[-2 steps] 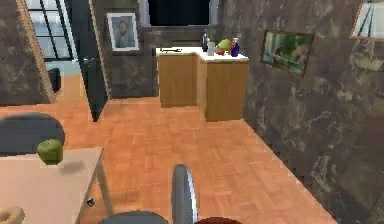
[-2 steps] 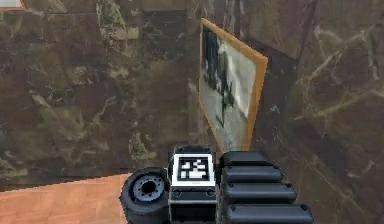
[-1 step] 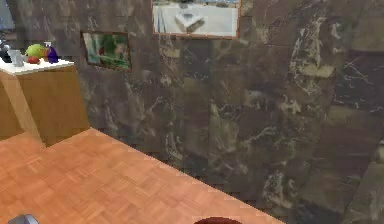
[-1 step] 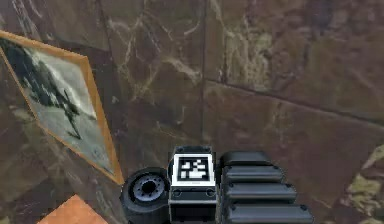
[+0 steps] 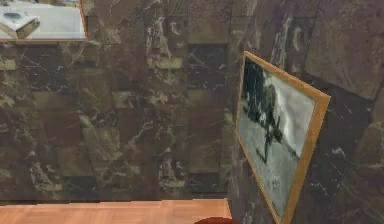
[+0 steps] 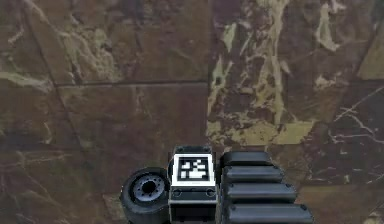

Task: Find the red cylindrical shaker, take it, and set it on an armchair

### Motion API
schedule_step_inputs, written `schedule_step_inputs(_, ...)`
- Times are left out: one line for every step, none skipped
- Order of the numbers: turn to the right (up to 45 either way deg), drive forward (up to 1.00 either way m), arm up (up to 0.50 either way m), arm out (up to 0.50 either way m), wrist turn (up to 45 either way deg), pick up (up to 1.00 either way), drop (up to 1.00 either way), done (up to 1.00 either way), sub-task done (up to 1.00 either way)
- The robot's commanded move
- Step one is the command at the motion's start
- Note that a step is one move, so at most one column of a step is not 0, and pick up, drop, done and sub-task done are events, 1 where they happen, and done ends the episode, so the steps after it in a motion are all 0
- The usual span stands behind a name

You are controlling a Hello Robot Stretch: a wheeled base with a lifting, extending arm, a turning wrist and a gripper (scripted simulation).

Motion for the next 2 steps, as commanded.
schedule_step_inputs(0.0,0.05,0.0,0.0,0.0,0.0,0.0,0.0,0.0)
schedule_step_inputs(-21.0,0.0,0.0,0.0,0.0,0.0,0.0,0.0,0.0)
